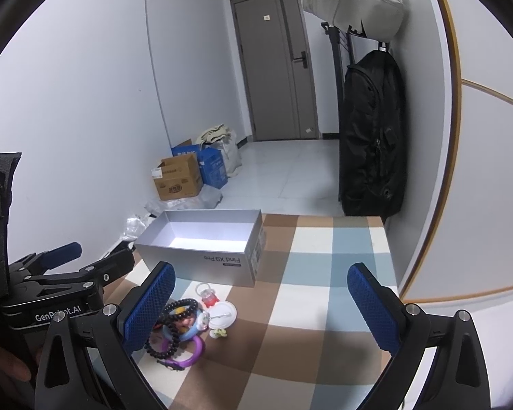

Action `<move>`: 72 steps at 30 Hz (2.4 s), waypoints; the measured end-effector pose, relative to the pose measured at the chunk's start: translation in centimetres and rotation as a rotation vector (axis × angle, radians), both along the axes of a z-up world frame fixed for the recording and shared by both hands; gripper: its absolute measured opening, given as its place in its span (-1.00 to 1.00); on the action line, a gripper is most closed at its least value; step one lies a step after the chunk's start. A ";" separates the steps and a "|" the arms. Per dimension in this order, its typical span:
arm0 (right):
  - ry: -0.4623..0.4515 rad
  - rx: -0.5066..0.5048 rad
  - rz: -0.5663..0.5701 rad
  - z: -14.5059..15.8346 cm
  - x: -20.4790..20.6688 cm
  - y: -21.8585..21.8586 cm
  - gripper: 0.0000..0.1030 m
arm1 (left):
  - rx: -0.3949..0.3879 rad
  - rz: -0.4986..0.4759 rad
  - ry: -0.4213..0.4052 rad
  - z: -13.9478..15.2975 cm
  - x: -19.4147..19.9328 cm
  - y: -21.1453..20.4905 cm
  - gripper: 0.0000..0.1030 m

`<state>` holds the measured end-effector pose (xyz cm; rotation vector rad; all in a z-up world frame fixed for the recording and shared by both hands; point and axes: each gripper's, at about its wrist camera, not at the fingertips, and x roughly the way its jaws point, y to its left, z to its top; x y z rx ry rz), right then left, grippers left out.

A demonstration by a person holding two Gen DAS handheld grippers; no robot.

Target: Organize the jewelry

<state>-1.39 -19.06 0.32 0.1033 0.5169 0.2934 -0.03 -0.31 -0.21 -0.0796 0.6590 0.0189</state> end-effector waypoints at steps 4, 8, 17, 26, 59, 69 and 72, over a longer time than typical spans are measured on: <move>0.005 -0.011 -0.002 -0.1 0.1 0.0 0.98 | -0.014 -0.005 -0.008 -0.2 0.1 0.2 0.98; 0.028 -0.029 -0.005 -0.3 0.4 -0.1 0.98 | -0.034 -0.019 0.003 -0.7 0.3 0.3 0.98; 0.060 -0.026 -0.006 -0.5 1.2 -0.2 0.98 | -0.135 -0.124 0.190 -3.6 0.8 0.9 0.74; 0.111 0.001 -0.007 -0.8 1.9 -0.3 0.98 | -0.177 -0.204 0.382 -5.8 0.5 1.5 0.18; 0.161 -0.019 0.024 -2.4 2.5 0.9 0.98 | -0.499 -0.189 0.480 -9.0 3.2 4.6 -0.87; 0.185 -0.036 0.033 -2.9 2.6 1.3 0.98 | -0.470 -0.207 0.476 -8.0 4.1 4.3 -0.83; 0.186 -0.044 0.038 -3.0 2.5 1.5 0.98 | -0.457 -0.209 0.454 -7.5 4.2 4.3 -0.68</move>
